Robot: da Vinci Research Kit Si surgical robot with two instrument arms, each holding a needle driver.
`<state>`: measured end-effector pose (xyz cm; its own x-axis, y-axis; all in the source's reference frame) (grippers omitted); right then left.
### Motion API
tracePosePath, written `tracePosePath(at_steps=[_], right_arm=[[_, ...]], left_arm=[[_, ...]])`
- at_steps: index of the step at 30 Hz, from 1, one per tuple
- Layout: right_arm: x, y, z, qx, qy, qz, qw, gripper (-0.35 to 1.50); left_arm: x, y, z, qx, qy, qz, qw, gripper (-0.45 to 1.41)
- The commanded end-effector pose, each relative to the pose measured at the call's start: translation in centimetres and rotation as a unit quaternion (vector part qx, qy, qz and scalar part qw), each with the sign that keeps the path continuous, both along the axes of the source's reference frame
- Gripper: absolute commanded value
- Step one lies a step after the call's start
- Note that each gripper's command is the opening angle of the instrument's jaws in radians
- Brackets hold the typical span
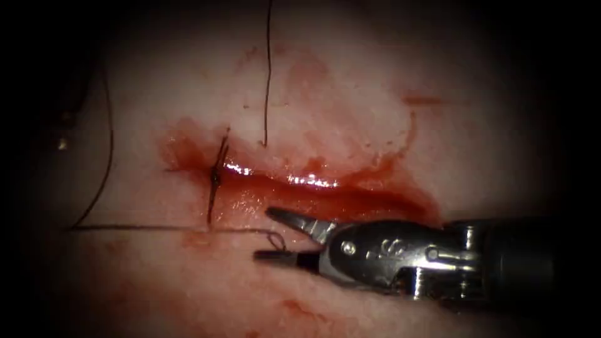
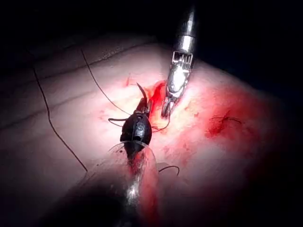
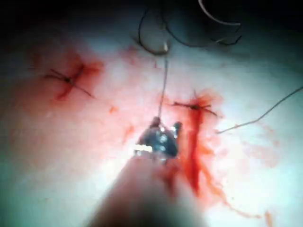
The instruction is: Wound Closure
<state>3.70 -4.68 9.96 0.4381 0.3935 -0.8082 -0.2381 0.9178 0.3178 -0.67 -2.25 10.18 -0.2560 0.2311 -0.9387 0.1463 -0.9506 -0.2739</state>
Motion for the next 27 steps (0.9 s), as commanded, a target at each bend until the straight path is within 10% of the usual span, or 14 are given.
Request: tracePosePath(at_steps=[1, 27], right_arm=[[0.07, -0.06, 0.02, 0.002, 0.008, -0.012, 1.0, -0.35], [-0.39, -1.13, -1.08, 0.032, 0.063, -0.153, 0.986, -0.35]], left_arm=[[-0.06, -0.03, 0.06, 0.0, 0.0, 0.002, 1.0, -0.45], [-0.25, -0.16, 0.26, 0.012, 0.002, 0.015, 1.0, -0.45]])
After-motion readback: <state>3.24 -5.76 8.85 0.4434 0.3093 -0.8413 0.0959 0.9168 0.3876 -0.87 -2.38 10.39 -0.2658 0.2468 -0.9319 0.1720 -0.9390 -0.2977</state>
